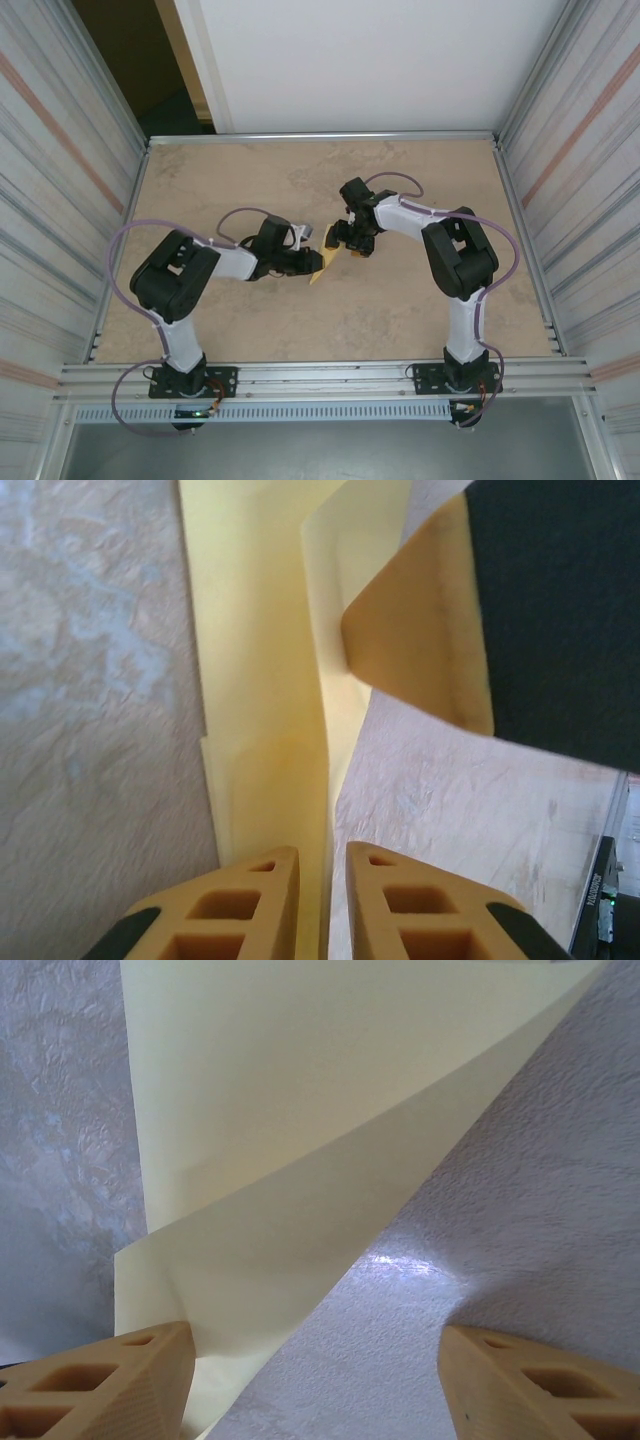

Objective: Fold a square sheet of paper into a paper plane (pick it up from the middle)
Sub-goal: Fold the wing for the fifth time at the center of the table.

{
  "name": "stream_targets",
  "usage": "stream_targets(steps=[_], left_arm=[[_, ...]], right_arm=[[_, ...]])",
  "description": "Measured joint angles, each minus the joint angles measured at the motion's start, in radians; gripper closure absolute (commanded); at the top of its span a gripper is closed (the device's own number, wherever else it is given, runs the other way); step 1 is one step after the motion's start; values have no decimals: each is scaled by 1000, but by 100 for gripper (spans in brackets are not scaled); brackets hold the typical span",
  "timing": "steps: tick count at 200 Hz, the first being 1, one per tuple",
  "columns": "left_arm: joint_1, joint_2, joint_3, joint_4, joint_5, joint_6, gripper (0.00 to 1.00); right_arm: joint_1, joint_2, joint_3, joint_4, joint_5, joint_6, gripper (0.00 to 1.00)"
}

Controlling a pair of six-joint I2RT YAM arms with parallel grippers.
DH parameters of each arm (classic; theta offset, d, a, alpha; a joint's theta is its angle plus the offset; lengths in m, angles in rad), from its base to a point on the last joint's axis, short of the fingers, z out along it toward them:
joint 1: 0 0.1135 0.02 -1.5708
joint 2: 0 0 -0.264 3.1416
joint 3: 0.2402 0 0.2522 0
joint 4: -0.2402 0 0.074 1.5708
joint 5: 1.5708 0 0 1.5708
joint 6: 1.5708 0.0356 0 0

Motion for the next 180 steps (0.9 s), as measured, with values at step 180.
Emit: stream_targets(steps=[180], left_arm=[[0, -93, -30, -102, -29, -15, 84]], right_arm=[[0, 1, 0, 0, 0, 2, 34]])
